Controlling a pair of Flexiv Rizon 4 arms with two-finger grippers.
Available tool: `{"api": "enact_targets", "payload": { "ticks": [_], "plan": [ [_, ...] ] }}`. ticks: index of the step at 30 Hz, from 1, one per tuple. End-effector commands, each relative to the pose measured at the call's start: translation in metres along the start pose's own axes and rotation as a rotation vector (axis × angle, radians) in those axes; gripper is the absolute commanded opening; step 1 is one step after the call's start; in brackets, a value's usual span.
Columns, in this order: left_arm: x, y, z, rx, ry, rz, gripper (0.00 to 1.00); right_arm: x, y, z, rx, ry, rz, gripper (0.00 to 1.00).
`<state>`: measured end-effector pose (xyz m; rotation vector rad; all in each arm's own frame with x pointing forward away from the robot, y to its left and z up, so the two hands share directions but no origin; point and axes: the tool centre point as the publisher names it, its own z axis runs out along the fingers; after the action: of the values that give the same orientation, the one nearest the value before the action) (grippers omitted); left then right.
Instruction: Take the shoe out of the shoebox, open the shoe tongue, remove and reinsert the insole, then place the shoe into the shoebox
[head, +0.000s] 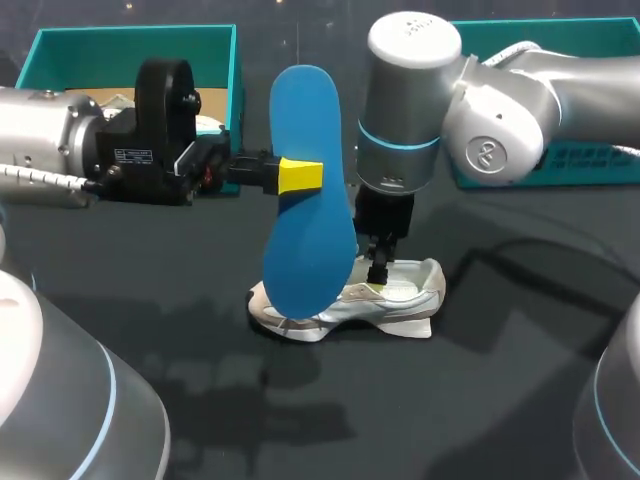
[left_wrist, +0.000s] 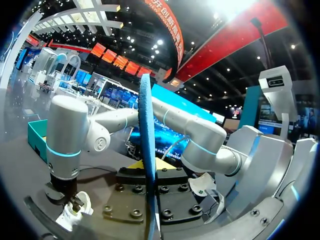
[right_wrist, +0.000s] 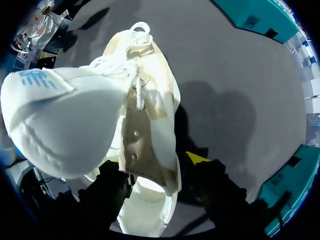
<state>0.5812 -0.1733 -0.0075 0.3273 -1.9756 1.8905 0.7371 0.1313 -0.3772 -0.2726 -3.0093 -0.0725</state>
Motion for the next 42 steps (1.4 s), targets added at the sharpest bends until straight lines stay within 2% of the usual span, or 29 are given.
{"api": "enact_targets", "payload": {
  "ticks": [1, 2, 4, 13, 19, 26, 31, 34, 36, 37, 42],
  "plan": [
    [-0.001, 0.0, 0.002, 0.001, 0.001, 0.0, 0.0, -0.001, 0.002, 0.004, 0.001, 0.007, -0.006, 0.42],
    [-0.001, 0.0, 0.002, 0.001, 0.001, 0.0, 0.0, -0.001, 0.002, 0.005, 0.002, 0.009, -0.008, 0.31],
    [-0.001, 0.0, 0.002, 0.001, 0.001, 0.0, 0.0, -0.001, 0.003, 0.005, 0.005, 0.013, -0.012, 0.0],
    [-0.001, 0.0, 0.002, 0.001, 0.001, 0.0, 0.0, 0.001, 0.005, 0.005, 0.017, 0.022, -0.022, 0.0],
    [-0.001, 0.0, 0.002, 0.001, 0.001, 0.0, 0.0, 0.005, 0.002, -0.005, 0.014, 0.027, 0.025, 0.0],
    [-0.001, 0.0, 0.002, 0.001, 0.001, 0.0, 0.0, 0.02, -0.006, -0.033, -0.016, 0.008, 0.159, 0.0],
    [-0.001, 0.0, 0.002, 0.001, 0.001, 0.0, 0.0, 0.032, -0.008, -0.045, -0.042, -0.014, 0.3, 0.0],
    [-0.001, 0.0, 0.002, 0.001, 0.001, 0.0, 0.0, 0.042, -0.007, -0.05, -0.078, -0.041, 0.401, 0.0],
    [-0.001, 0.0, 0.002, 0.001, 0.001, 0.0, 0.0, 0.048, -0.004, -0.054, -0.13, -0.049, 0.496, 0.0],
    [-0.001, 0.0, 0.002, 0.001, 0.001, 0.0, 0.0, 0.052, -0.002, -0.057, -0.151, -0.057, 0.509, 0.0],
    [-0.001, 0.0, 0.002, 0.001, 0.001, 0.0, 0.0, 0.052, -0.002, -0.057, -0.151, -0.057, 0.509, 0.0]
  ]
}}
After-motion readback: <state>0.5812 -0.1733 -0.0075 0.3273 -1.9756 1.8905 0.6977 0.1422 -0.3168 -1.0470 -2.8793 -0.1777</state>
